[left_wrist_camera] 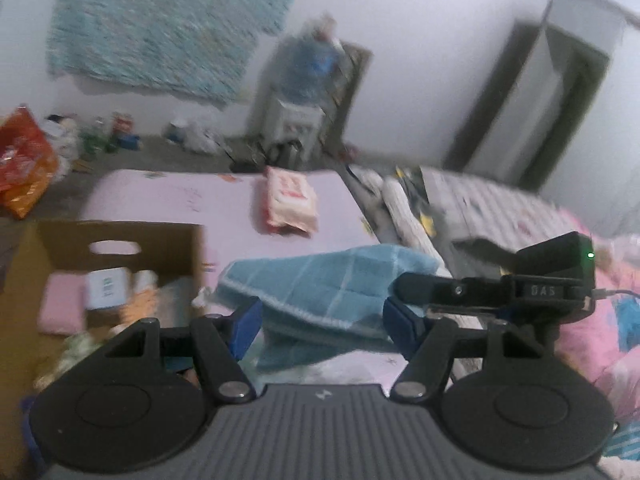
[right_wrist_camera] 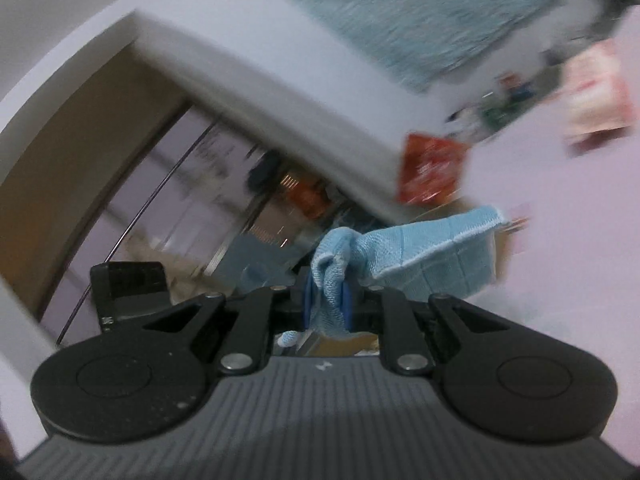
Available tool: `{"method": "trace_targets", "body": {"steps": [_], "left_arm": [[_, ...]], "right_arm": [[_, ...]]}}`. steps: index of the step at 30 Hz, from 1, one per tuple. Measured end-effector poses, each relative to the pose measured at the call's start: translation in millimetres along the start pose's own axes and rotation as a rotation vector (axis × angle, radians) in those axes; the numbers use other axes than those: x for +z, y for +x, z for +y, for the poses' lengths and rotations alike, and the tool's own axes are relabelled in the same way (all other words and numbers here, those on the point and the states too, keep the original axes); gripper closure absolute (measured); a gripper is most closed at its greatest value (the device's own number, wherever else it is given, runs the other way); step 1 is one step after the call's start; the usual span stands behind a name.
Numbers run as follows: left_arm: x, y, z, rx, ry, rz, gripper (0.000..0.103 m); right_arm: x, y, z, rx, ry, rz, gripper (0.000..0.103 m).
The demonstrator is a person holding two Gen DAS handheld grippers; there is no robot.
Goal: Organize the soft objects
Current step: 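Carry the blue towel with the right tool into the box and release it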
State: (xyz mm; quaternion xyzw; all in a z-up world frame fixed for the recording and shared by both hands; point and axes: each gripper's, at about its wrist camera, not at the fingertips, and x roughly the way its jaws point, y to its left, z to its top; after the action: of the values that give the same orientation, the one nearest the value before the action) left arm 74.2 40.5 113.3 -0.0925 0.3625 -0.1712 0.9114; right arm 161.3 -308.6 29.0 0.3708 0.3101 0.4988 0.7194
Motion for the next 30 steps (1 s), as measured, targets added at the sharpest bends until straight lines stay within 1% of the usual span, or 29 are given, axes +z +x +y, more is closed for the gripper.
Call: {"method": "trace_targets", "body": {"steps": [3, 4, 6, 9, 12, 15, 16, 19, 22, 24, 25, 27, 30], "left_arm": [[-22.2, -38.1, 26.2, 0.036, -0.058, -0.055, 0.035], [-30.0, -47.6, 34.4, 0.046, -0.077, -0.062, 0.035], [-46.6, -59.5, 51.5, 0.059, -0.119, -0.064, 0.035], [-75.1, -63.2, 81.6, 0.067, -0.203, -0.038, 0.035], [-96.2, -60.7, 108.7, 0.071, -0.27, -0.017, 0.036], [-112.8, -65.6, 131.1, 0.079, -0.319, -0.036, 0.036], [-118.6, -71.7, 138.7, 0.088, -0.328, -0.047, 0.036], [-129.2, -78.8, 151.4, 0.125, -0.344, -0.077, 0.035], [-136.2, -89.2, 162.6, 0.151, -0.364, -0.111, 0.035], [-140.7, -95.5, 166.5, 0.155, -0.376, -0.13, 0.034], [-142.9, -98.1, 168.0, 0.16, -0.379, -0.139, 0.033], [-146.3, -101.1, 169.9, 0.17, -0.376, -0.147, 0.032], [-151.8, -103.6, 170.9, 0.192, -0.368, -0.151, 0.027]], "right_arm": [[-10.9, 47.5, 27.8, 0.048, -0.033, 0.114, 0.09], [-17.4, 62.2, 37.7, 0.052, -0.049, 0.156, 0.09], [-30.4, 97.0, 51.3, 0.023, -0.089, 0.251, 0.09], [-51.6, 141.3, 60.5, -0.063, -0.139, 0.402, 0.09], [-73.6, 175.5, 68.9, -0.203, -0.224, 0.552, 0.09], [-87.6, 203.8, 81.2, -0.348, -0.354, 0.689, 0.09], [-97.1, 198.6, 86.8, -0.371, -0.387, 0.733, 0.09], [-111.6, 233.7, 97.4, -0.466, -0.497, 0.871, 0.089], [-124.7, 263.2, 95.7, -0.527, -0.574, 0.989, 0.089], [-141.3, 284.9, 90.3, -0.565, -0.616, 1.068, 0.089], [-149.1, 292.4, 88.7, -0.577, -0.625, 1.106, 0.088], [-157.0, 312.0, 69.1, -0.598, -0.626, 1.168, 0.088], [-175.8, 322.6, 50.5, -0.638, -0.611, 1.262, 0.085]]}}
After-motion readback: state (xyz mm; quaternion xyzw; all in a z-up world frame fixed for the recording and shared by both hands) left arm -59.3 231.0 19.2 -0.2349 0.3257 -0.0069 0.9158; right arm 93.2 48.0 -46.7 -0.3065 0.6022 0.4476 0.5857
